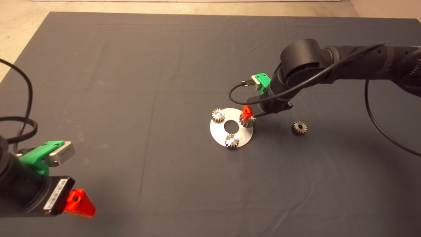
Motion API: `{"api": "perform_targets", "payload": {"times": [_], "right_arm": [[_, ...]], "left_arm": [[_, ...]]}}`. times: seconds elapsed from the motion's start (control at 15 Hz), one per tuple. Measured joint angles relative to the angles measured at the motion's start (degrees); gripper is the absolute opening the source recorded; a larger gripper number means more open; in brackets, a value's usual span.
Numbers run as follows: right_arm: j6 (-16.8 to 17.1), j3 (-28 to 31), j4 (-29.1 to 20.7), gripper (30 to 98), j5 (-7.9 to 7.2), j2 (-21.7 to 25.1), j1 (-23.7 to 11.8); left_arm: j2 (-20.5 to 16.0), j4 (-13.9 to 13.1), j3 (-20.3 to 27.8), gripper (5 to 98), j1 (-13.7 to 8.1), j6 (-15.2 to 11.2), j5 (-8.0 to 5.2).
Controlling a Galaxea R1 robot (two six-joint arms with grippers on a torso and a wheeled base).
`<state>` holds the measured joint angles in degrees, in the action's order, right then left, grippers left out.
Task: Remove an incorrectly installed larger gear and replace it with the correct smaller gear
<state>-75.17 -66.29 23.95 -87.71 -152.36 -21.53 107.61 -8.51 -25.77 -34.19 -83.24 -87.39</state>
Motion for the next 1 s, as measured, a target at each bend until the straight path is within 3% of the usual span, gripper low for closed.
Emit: {"api": "perform_targets", "payload": {"times": [0.53, 1.0], "right_arm": [[0.41, -0.97, 0.3, 97.7, 0.04, -4.24, 0.11], [0.41, -1.16, 0.39, 97.7, 0.0, -4.58, 0.12]], "left_arm": [[0.01, 0.0, 0.0, 98.2, 0.0, 0.0, 0.0], [-0.01, 0.0, 0.0, 98.2, -0.01, 0.02, 0.0]]}}
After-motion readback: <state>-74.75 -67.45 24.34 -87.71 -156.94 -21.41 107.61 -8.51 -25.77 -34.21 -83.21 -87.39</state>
